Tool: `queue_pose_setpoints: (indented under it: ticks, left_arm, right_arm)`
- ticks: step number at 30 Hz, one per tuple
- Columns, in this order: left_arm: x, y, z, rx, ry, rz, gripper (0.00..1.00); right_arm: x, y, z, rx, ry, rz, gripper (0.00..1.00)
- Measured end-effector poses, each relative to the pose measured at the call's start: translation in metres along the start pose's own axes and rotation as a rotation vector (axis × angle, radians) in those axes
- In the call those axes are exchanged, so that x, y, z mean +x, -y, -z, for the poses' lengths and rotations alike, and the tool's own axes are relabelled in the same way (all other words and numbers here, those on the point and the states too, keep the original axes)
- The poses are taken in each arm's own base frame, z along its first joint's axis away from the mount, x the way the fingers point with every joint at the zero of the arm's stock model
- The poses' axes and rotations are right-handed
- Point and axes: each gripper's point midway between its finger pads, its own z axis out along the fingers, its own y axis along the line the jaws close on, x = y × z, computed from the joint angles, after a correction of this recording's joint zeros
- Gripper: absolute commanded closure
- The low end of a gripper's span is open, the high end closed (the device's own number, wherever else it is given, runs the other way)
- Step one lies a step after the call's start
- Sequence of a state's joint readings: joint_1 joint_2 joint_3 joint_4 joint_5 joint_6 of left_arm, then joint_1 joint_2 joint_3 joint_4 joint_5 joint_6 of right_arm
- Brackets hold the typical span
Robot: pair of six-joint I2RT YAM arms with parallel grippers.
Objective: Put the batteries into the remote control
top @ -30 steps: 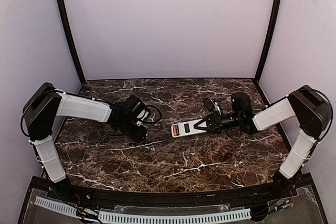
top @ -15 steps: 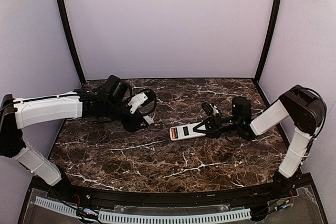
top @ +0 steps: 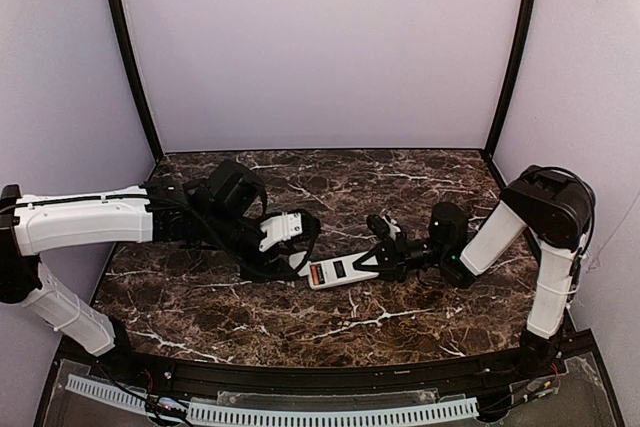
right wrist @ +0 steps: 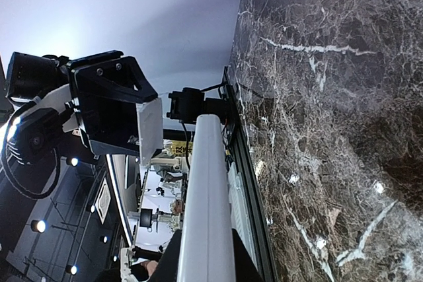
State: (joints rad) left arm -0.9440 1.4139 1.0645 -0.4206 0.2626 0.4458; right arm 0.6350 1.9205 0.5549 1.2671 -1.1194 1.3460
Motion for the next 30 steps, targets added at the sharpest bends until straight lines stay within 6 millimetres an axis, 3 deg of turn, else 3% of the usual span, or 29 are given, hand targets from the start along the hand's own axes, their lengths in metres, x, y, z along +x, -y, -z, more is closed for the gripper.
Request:
queue_pose_setpoints:
  ticks: [11,30]
  left_arm:
    - [0.001,0.014,-0.023,0.041,-0.064,-0.074,0.61]
    - [0.005,-0.006,-0.036,-0.053,-0.141,-0.095,0.55]
  right_arm:
    - [0.0,-0.005,-0.008,-0.009,0.004,0.035,1.0]
    - [-0.003,-0.007,-0.011,-0.01,0.014,0.06,1.0]
